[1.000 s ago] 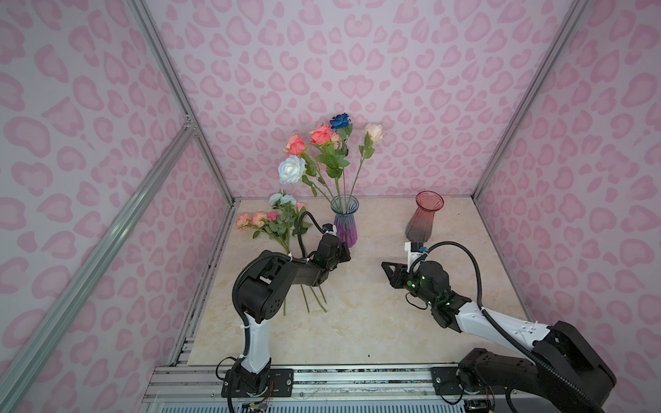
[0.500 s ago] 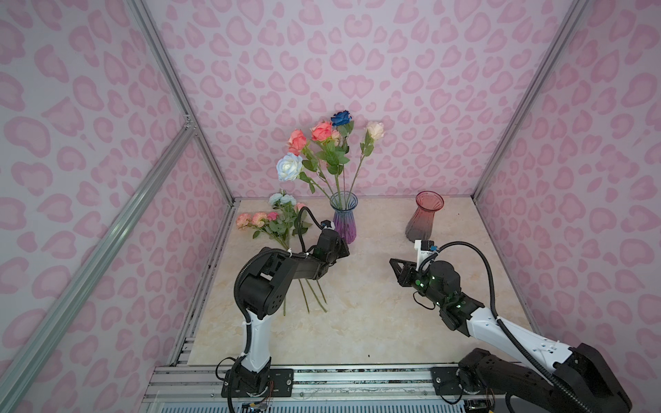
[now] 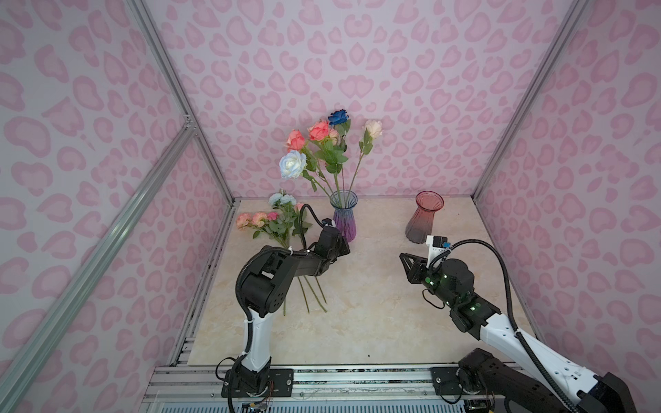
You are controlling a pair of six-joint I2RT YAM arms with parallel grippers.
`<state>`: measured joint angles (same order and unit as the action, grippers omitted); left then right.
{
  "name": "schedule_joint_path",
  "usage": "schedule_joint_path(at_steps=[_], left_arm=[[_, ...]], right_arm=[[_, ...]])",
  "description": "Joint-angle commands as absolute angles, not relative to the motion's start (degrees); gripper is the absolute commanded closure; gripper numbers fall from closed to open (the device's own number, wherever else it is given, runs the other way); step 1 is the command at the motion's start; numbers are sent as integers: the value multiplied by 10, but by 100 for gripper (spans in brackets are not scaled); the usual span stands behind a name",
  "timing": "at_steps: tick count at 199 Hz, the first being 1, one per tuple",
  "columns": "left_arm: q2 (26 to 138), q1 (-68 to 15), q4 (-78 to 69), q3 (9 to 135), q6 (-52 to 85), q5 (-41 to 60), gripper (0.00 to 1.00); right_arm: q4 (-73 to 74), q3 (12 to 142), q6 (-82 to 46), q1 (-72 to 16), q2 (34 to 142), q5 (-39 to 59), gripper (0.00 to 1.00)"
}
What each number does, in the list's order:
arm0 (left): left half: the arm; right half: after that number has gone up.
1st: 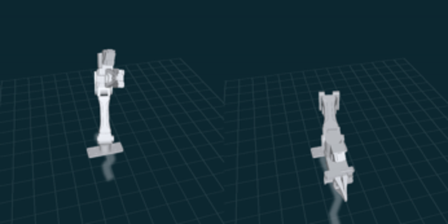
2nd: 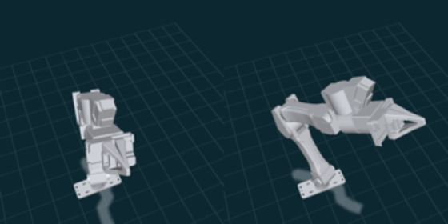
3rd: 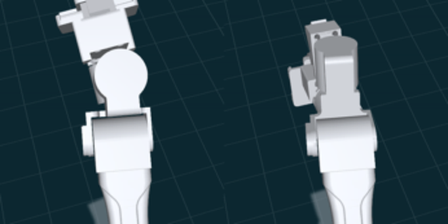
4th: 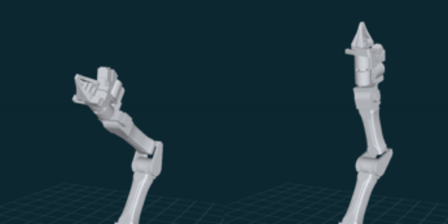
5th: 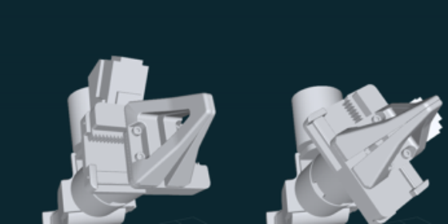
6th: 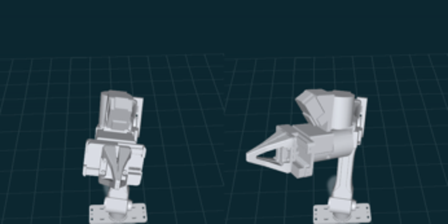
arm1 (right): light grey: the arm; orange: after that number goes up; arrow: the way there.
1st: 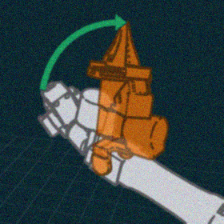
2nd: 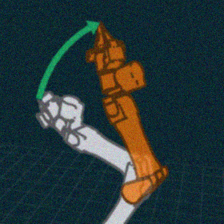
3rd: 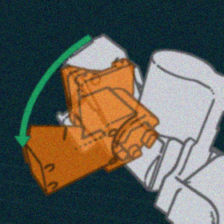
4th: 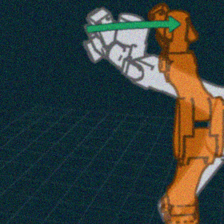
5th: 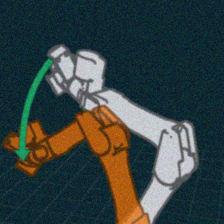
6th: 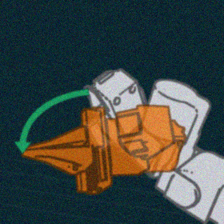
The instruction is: Arrange the flowers into the vase
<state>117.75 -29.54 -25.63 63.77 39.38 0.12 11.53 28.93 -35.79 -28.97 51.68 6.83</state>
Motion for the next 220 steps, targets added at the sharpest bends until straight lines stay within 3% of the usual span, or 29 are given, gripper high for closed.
schedule_joint_path(at_steps=[1, 149, 185, 220], left_arm=[[1172, -294, -257, 637, 386, -1, 96], [1030, -323, -263, 505, 386, -27, 96], [927, -333, -261, 435, 389, -47, 96], [793, -341, -229, 362, 391, -66, 96]], right_arm=[[69, 301, -330, -285, 510, 53, 75], [-24, 346, -274, -248, 472, 21, 67], [-72, 424, -234, -241, 513, -13, 59], [-108, 511, -195, -241, 564, -94, 39]])
